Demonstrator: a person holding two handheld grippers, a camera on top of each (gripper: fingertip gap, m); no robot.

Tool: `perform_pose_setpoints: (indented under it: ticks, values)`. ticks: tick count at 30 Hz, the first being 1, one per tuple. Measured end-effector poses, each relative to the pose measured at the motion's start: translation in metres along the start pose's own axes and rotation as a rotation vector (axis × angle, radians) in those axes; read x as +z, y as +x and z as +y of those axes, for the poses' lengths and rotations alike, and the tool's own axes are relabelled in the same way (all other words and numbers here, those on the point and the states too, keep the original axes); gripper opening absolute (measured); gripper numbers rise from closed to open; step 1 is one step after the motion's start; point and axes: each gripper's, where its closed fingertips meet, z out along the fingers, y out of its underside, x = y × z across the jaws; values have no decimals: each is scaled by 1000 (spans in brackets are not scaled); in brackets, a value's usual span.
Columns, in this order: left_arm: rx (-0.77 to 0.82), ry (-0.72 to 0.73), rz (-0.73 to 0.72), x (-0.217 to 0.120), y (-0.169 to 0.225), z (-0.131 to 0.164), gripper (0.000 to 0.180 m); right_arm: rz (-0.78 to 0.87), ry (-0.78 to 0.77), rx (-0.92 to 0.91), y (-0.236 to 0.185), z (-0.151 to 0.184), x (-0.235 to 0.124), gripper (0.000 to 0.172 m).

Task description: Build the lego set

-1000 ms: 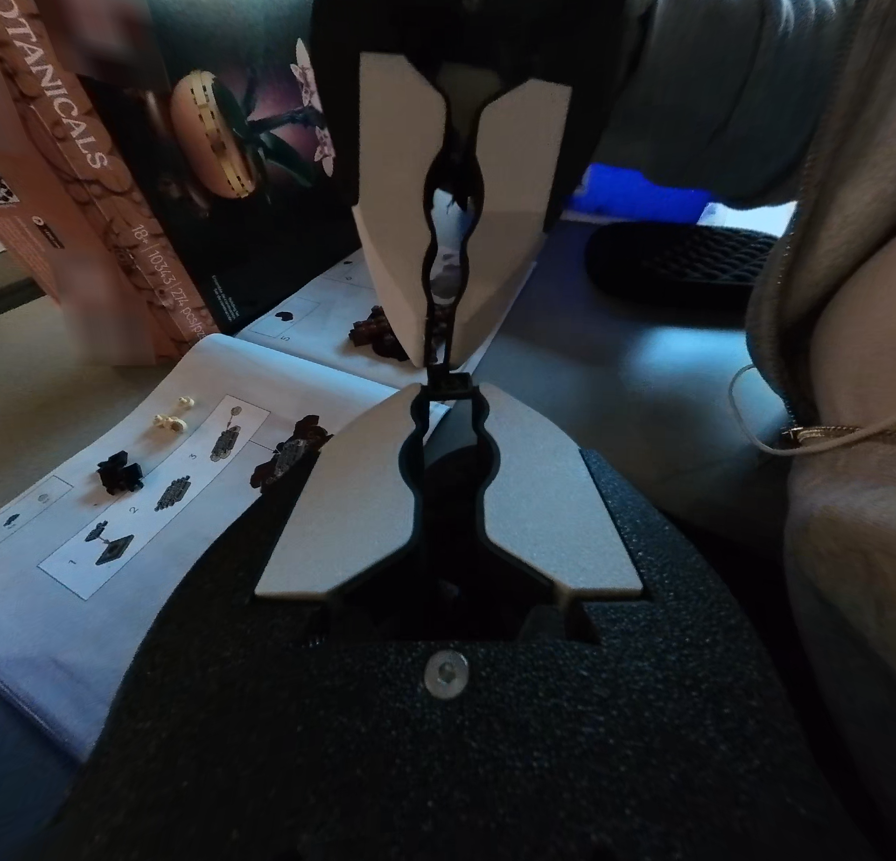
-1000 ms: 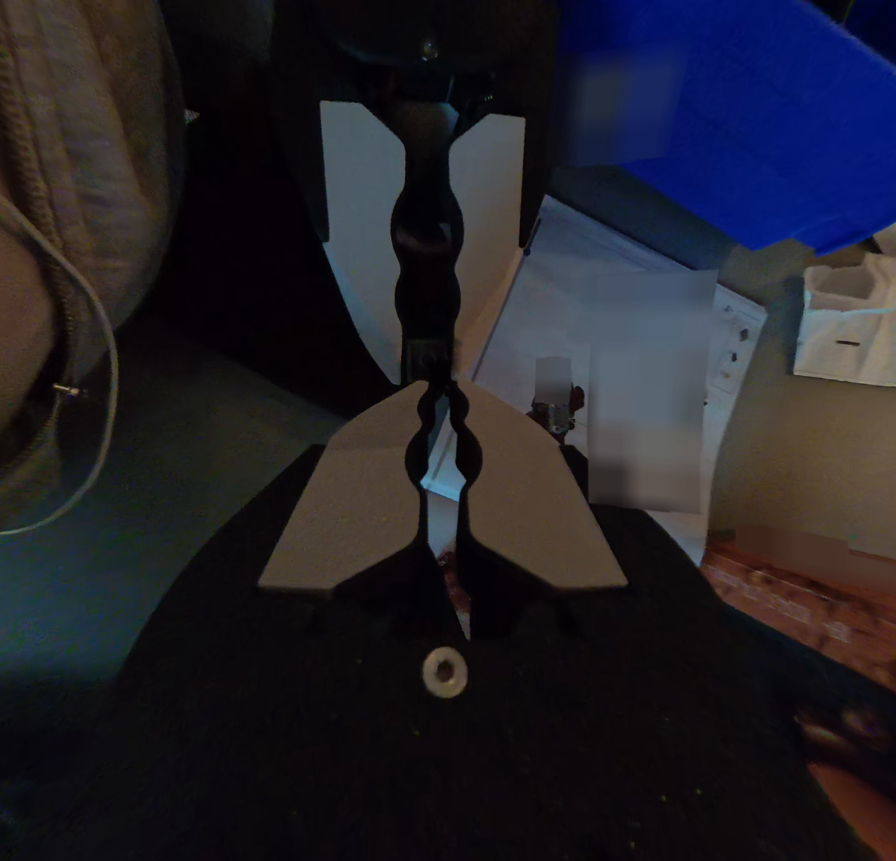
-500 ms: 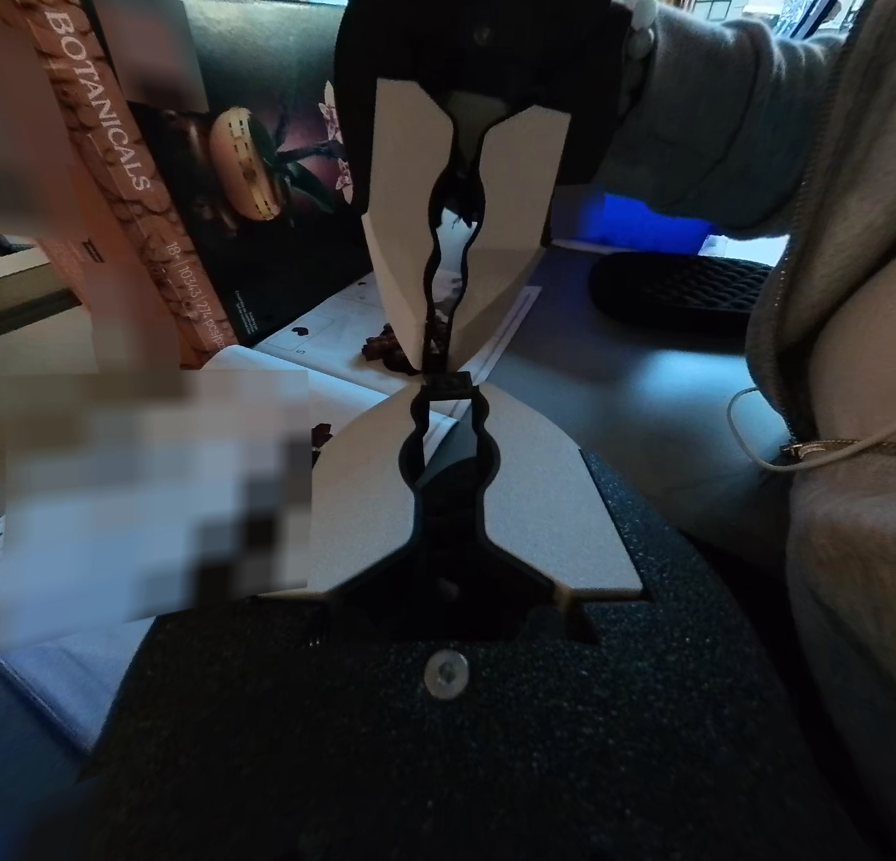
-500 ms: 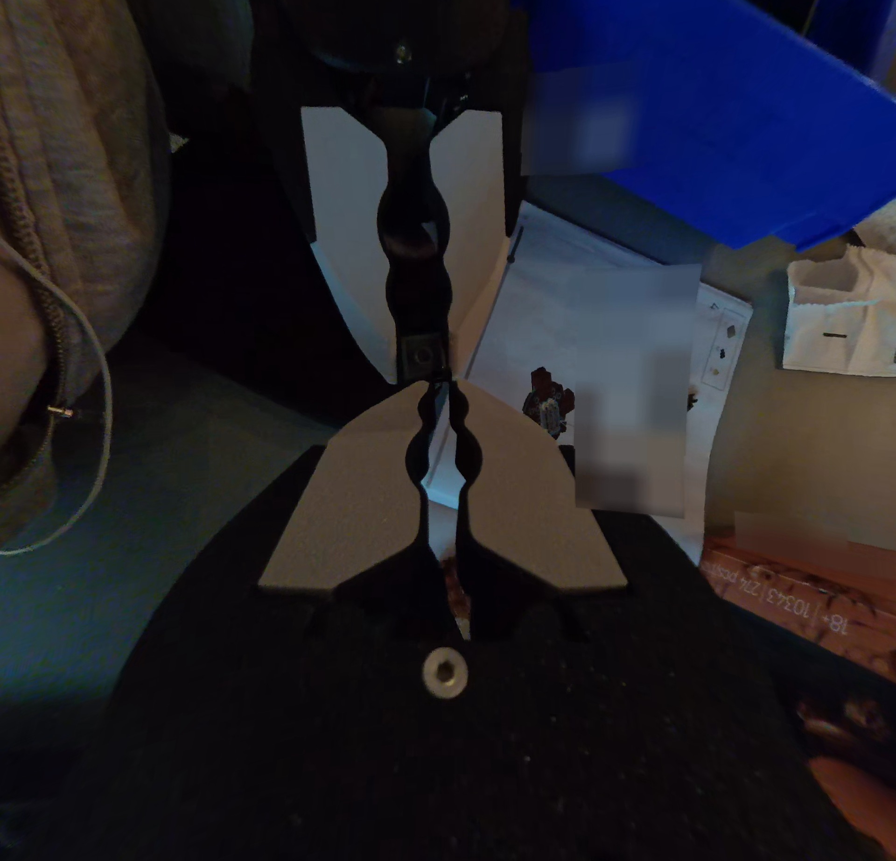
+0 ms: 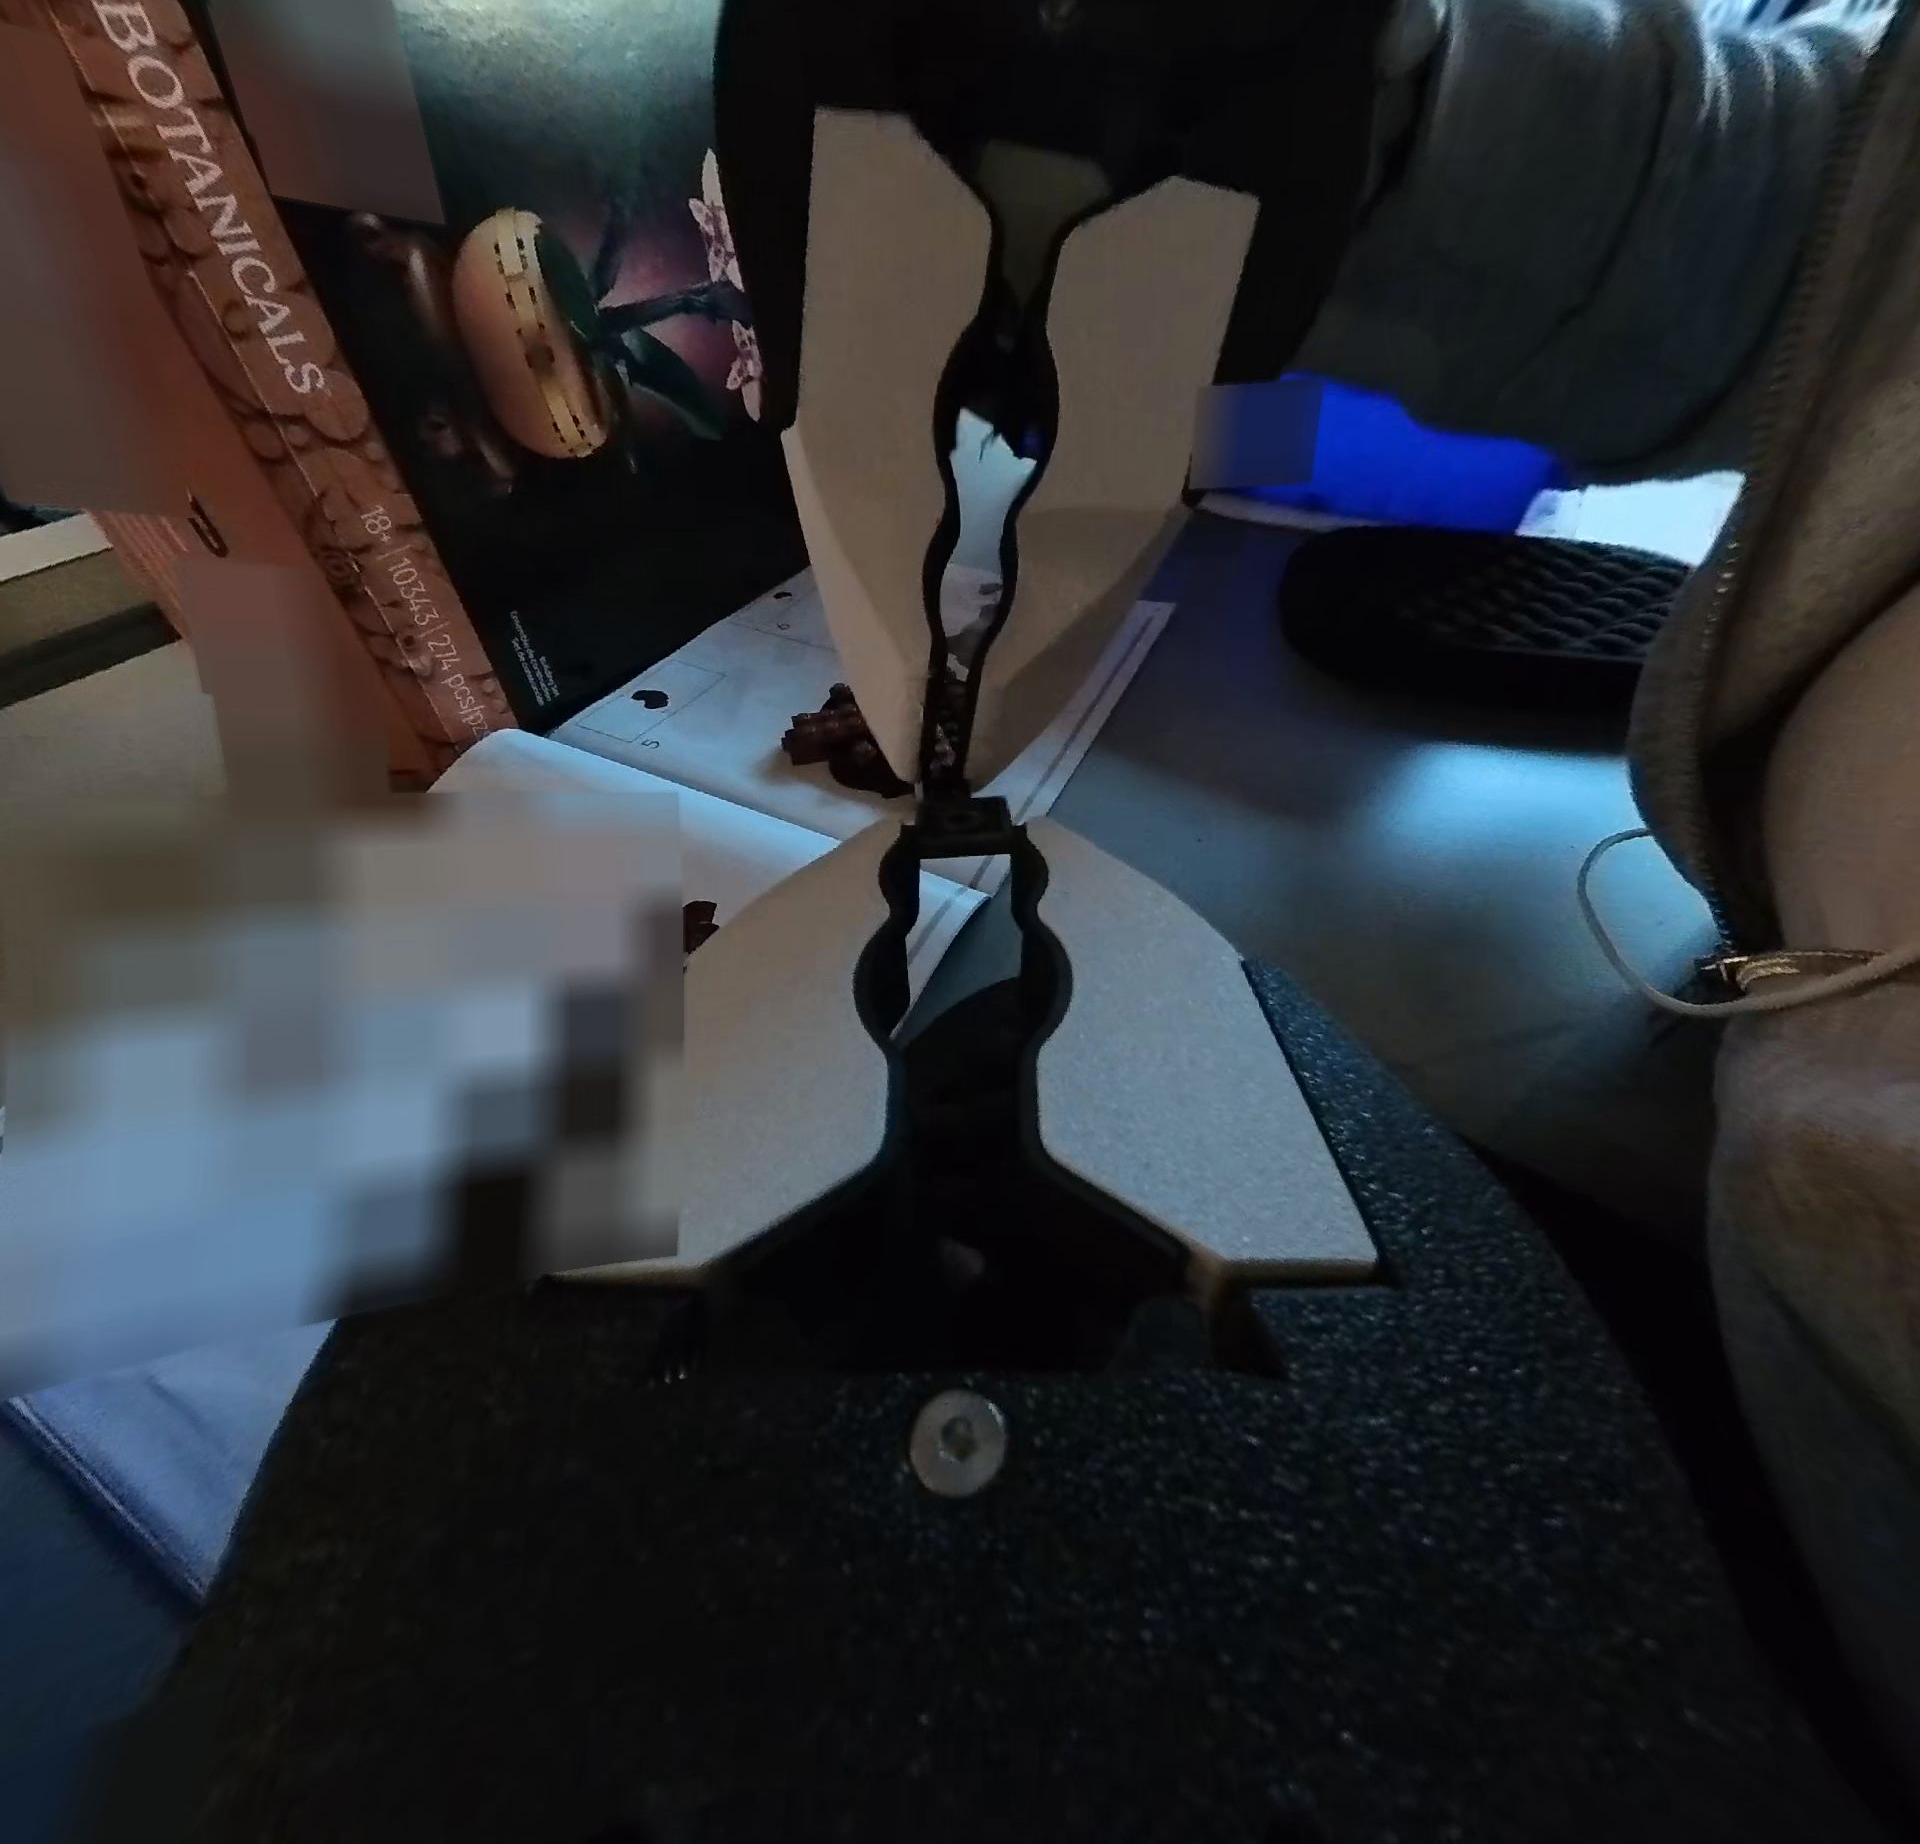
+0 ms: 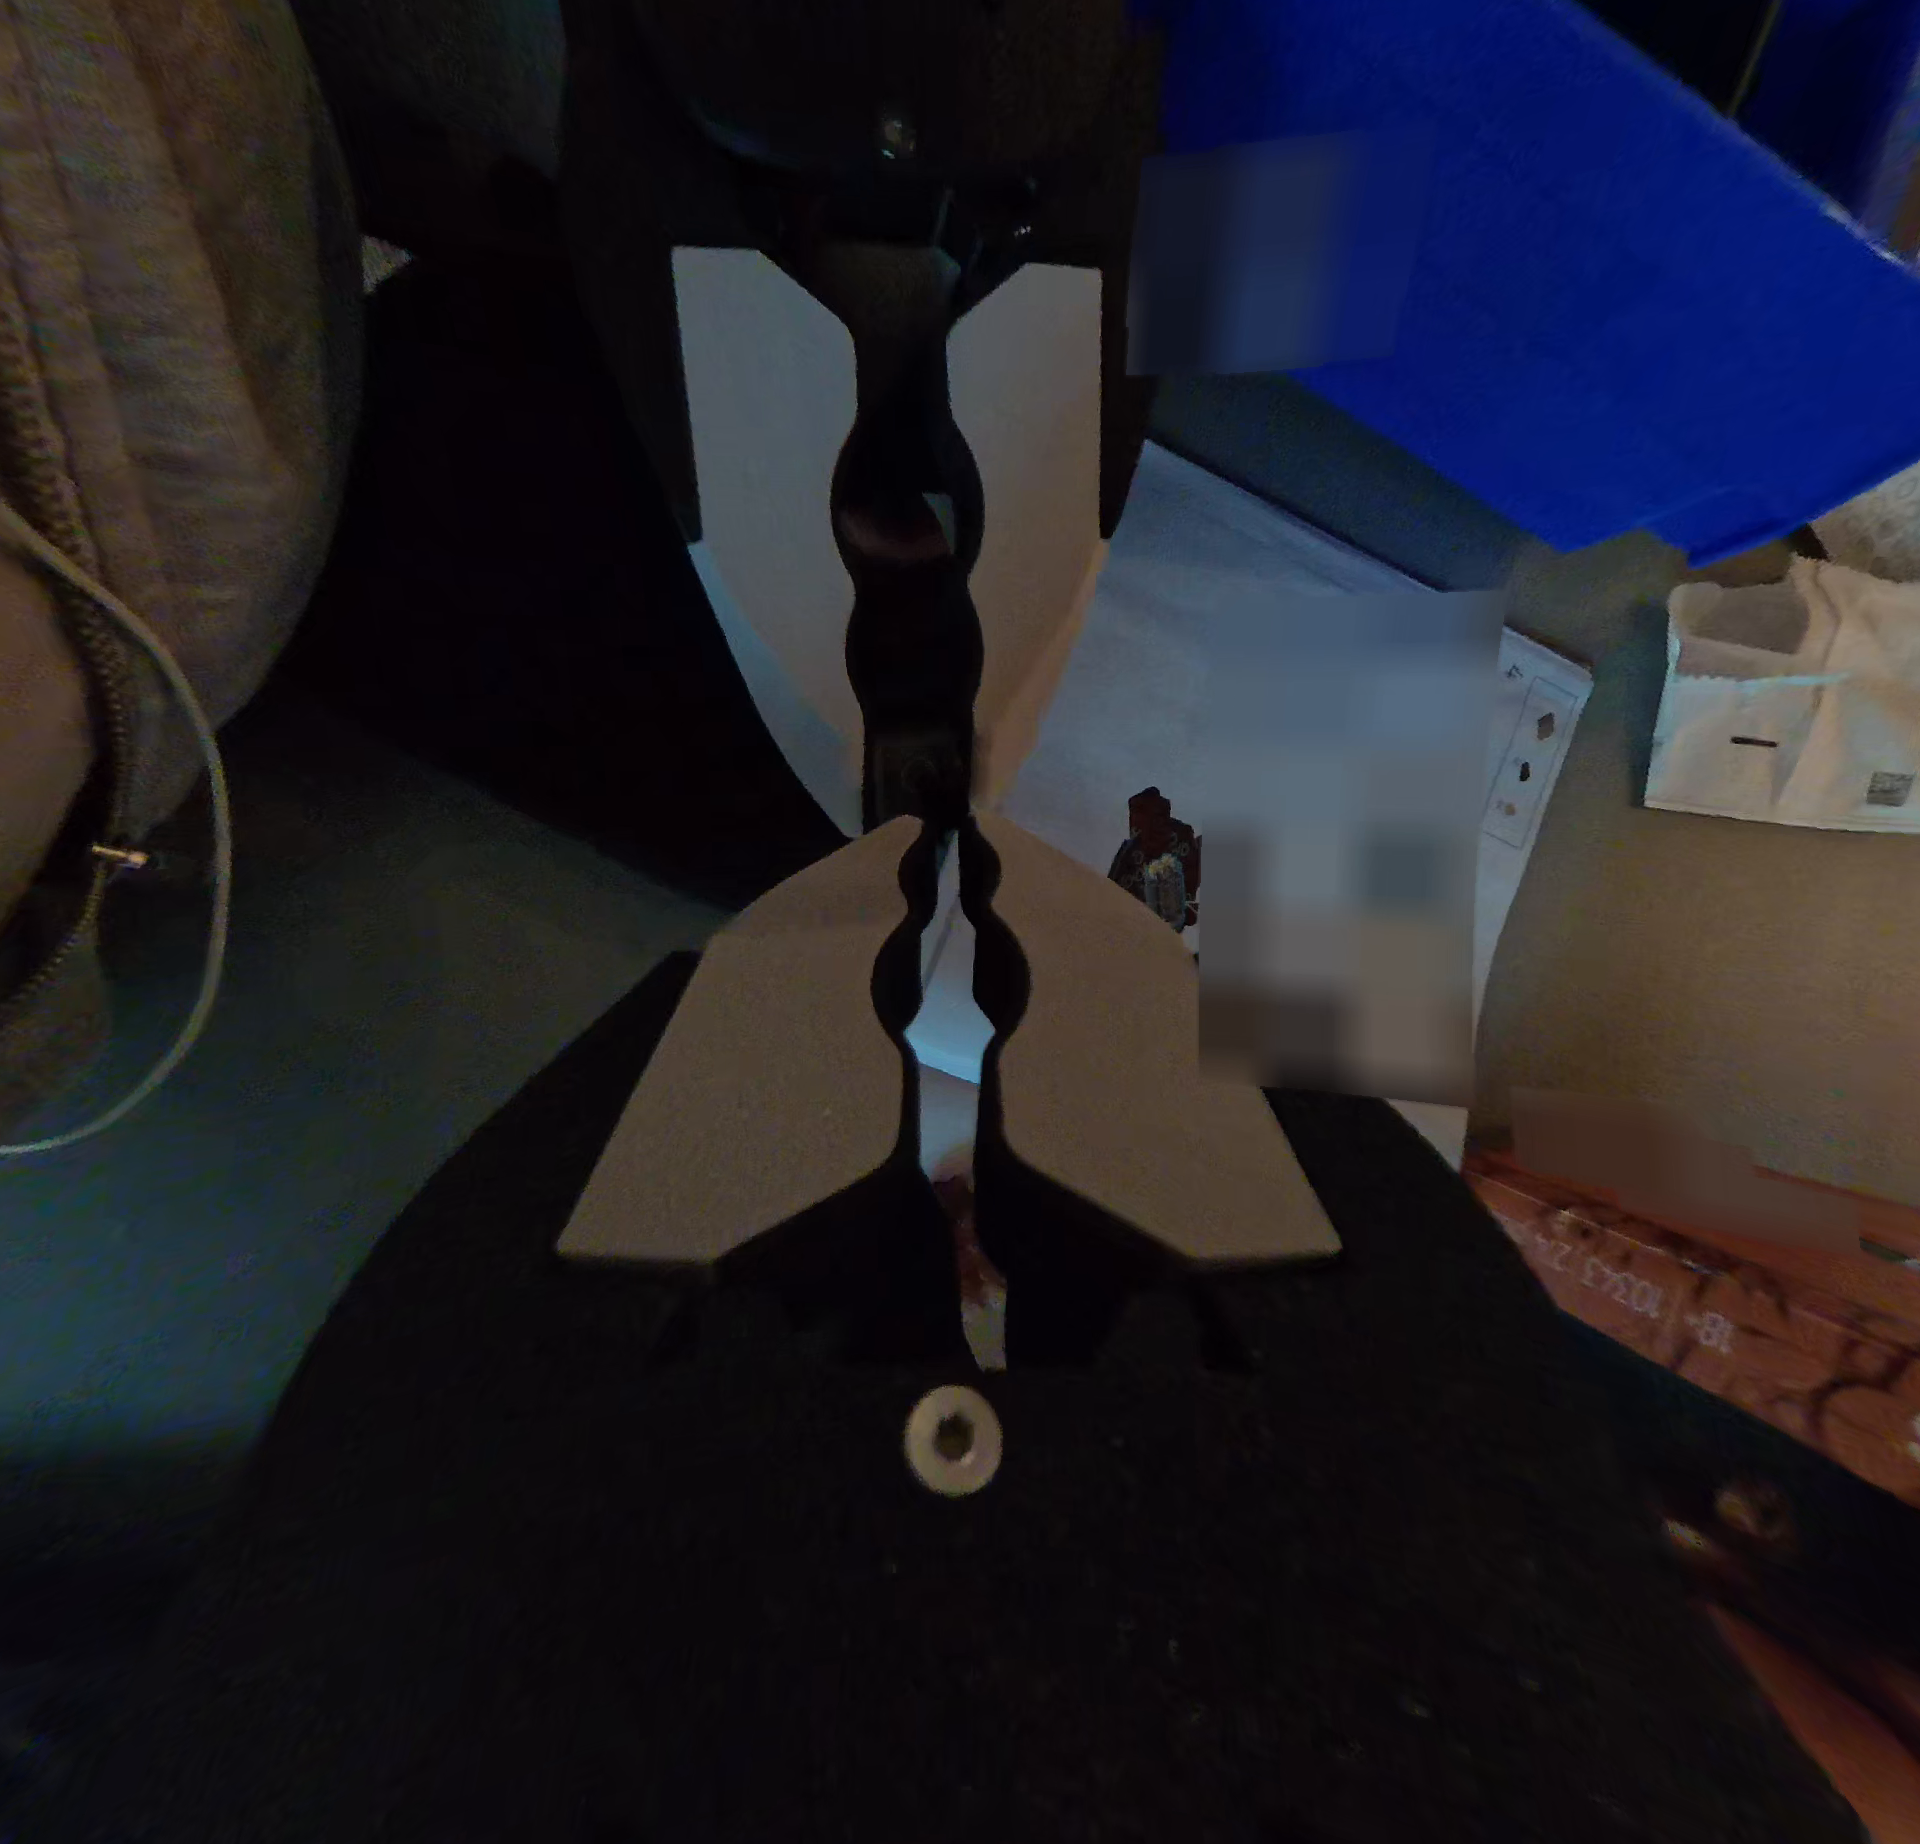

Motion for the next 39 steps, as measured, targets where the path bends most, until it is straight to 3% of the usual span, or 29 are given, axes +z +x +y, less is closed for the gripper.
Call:
perform_pose_setpoints:
  ticks: [7,39]
  values:
    - [0,22,-14,-1,-2,-3,16,28,-72,-44,3,-1,-1,3]
    - [13,115,-70,-6,-10,-13,17,59,-65,-41,10,-15,-8,5]
